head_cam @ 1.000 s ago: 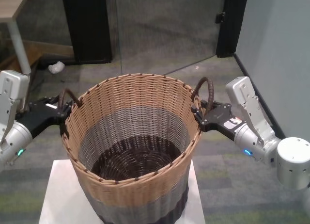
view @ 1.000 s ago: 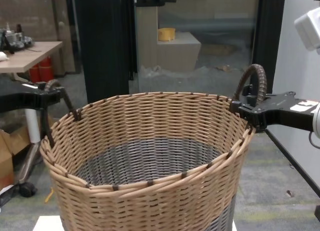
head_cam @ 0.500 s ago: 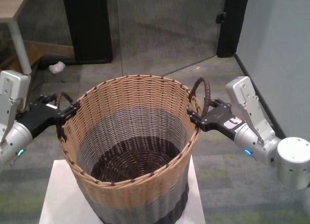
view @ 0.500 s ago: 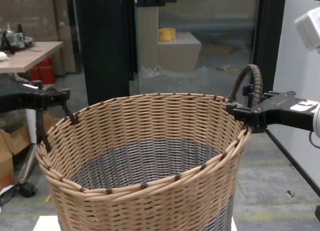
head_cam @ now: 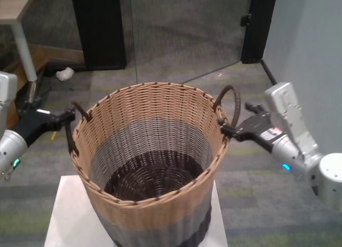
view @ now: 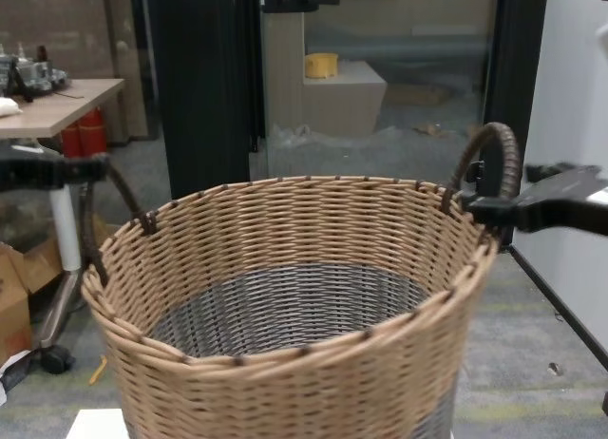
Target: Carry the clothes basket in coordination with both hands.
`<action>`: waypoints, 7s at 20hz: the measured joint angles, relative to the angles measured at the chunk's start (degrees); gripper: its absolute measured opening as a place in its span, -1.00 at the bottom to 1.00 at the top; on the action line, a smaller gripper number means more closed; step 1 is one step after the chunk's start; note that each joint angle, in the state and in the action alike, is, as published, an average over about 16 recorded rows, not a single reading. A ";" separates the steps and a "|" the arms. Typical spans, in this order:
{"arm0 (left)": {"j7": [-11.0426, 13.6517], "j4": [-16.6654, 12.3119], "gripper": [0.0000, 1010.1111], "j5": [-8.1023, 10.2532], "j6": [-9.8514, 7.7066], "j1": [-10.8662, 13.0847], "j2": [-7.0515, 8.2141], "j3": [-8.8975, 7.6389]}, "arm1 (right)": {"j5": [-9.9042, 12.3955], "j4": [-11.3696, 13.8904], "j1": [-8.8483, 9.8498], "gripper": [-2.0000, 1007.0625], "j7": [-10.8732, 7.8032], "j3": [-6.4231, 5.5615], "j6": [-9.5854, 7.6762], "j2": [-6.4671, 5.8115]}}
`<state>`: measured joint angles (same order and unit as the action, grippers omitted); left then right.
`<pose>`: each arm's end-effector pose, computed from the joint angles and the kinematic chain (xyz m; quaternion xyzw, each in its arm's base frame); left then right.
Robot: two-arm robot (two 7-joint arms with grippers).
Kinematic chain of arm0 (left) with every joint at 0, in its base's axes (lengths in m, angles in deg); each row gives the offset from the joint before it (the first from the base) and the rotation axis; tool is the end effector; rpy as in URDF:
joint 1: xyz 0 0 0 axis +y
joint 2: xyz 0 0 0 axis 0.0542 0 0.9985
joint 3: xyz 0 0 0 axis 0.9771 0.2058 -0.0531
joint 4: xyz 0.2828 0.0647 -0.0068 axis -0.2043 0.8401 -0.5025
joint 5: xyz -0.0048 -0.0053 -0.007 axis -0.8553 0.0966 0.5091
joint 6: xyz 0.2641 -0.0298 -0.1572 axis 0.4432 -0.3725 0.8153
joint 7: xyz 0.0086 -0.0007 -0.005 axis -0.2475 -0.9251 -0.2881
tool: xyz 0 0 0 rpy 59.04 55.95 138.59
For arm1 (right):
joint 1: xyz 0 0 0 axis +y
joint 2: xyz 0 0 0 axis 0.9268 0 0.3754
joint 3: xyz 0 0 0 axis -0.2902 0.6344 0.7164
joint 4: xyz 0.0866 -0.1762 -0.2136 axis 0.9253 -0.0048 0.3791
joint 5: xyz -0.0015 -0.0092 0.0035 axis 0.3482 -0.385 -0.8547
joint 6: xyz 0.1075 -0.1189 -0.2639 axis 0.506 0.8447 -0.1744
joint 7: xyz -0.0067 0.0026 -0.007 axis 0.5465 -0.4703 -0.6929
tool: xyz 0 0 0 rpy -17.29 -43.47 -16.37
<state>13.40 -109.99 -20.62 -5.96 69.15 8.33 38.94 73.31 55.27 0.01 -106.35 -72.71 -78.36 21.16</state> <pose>0.4110 0.0855 -0.2492 0.0531 -0.0271 0.5897 0.8054 0.4275 -0.0388 -0.2658 -0.1314 -0.0594 -0.5030 0.8522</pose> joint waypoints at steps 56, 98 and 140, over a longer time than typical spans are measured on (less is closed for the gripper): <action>-7.15 -11.45 0.98 -10.49 7.07 1.04 -2.39 -2.19 | 10.21 12.01 5.36 1.00 4.46 -10.68 5.10 0.79; -7.18 -11.41 0.98 -10.57 7.04 1.08 -2.36 -2.13 | 10.13 11.96 5.31 1.00 4.39 -10.58 5.03 0.71; -7.18 -11.41 0.98 -10.57 7.04 1.07 -2.35 -2.13 | 10.13 11.96 5.31 1.00 4.40 -10.58 5.03 0.71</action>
<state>6.22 -121.40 -31.19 1.08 70.22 5.97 36.81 83.44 67.23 5.32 -101.96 -83.29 -73.33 21.87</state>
